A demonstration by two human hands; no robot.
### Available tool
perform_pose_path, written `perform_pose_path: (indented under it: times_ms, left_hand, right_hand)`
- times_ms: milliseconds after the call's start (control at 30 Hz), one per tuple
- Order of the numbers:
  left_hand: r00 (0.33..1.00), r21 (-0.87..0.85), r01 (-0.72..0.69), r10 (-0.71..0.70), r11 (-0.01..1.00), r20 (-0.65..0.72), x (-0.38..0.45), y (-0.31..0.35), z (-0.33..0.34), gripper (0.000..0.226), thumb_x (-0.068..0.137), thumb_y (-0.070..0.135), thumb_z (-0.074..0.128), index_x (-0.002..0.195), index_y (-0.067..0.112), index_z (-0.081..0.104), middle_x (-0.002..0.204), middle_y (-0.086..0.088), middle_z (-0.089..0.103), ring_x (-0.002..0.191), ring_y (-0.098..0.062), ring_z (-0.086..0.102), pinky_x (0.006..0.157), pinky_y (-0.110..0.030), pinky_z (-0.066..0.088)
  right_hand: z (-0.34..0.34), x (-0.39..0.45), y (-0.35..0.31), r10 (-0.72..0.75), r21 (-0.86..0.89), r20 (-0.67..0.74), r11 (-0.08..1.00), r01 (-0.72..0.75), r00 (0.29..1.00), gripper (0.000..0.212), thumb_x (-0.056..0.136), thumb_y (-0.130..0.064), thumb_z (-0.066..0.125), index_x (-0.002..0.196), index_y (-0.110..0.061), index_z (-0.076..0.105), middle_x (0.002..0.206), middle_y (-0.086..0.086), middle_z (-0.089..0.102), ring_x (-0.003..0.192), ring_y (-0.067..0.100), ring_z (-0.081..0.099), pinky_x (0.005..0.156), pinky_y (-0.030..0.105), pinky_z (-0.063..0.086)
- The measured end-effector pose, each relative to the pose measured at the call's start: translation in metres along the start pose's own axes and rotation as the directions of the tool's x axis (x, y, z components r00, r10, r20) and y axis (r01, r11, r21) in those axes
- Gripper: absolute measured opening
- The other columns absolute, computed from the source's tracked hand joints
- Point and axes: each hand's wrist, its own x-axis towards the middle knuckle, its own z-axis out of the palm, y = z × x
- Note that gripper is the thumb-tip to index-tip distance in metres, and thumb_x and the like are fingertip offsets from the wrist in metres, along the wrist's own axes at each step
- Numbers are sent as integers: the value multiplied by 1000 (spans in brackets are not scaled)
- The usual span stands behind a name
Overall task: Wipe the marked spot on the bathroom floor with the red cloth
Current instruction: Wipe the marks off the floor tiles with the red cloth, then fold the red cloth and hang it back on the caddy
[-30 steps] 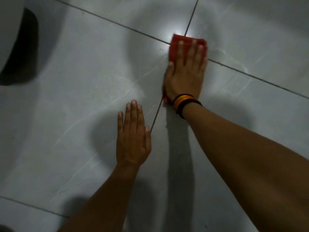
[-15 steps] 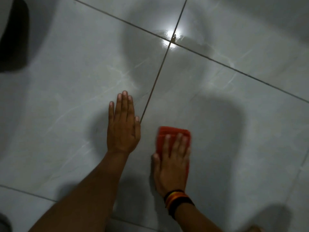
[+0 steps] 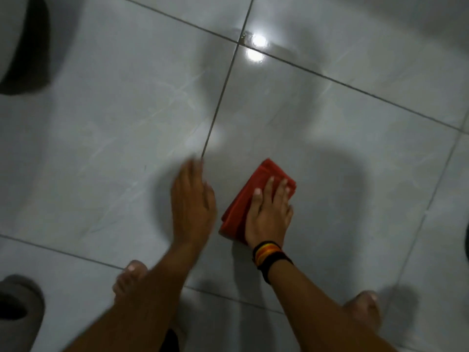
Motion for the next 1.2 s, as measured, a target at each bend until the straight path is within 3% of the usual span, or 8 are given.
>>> perform_pose_path:
  times_ms: [67,233,333,433,600,767,1033,1200]
  left_hand:
    - [953,-270,302,-291,914,81,-52,28,3,46,108,29,52,154,22,49,152,-5,57,139,-24,59,113,-44,53]
    - [580,-503,781,-728,370,366,-77,75,26,80,89,32,84,155,9,45,148,-17,61,132,-38,65,110,-44,55]
    - [415,-463,864,-803,199,428,-60,72,38,78,78,16,92,146,-1,56,142,-23,67,122,-41,70,108,-46,58]
    - [367,-432,895,-740,115,564,-52,67,34,62,75,15,92,130,-3,69,126,-21,75,110,-40,73,104,-55,61]
    - [611,-312,787,-599,533,519,-59,97,-24,40,89,32,81,118,5,75,119,-15,78,106,-31,73,95,-41,62]
    - [798,-309,481,-263,821,543,-72,184,-122,38,101,36,68,132,14,69,125,-9,74,115,-25,71,83,-21,55]
    - [780,-472,164,179,866,600,-86,424,-249,33,101,26,70,134,22,72,125,-2,79,116,-18,75,80,-12,62]
    - [713,-501,128,272,856,646,-119,556,-257,31,101,22,71,131,21,75,120,-1,82,107,-12,79,75,-15,63]
  right_hand:
    - [-25,-1,5,-36,-49,-39,998,34,999,59,107,-39,33,161,-14,28,171,11,20,157,30,21,129,51,9]
    - [-81,63,7,-113,-238,139,961,144,984,65,94,-32,67,150,-11,41,153,18,43,142,38,40,116,48,39]
    - [-92,83,1,-102,-314,290,929,196,952,47,89,-28,72,129,-10,53,125,16,64,114,37,61,90,40,50]
    - [-98,79,-1,-11,-158,322,985,65,947,24,87,-13,64,111,-9,67,112,16,71,96,34,67,76,32,48]
    - [-141,25,25,4,155,261,987,-46,965,13,81,-25,70,77,-15,63,92,14,66,82,31,65,74,33,52]
    - [-242,-38,49,246,550,338,732,-403,908,31,89,-32,64,100,-3,67,105,20,67,105,38,66,93,59,59]
    - [-414,-115,60,134,851,525,-89,-518,840,44,90,-42,73,128,-21,65,127,10,68,120,36,64,94,61,58]
    - [-499,-123,99,62,866,389,-365,-342,919,44,96,-26,68,139,-19,63,130,10,73,115,27,72,81,38,63]
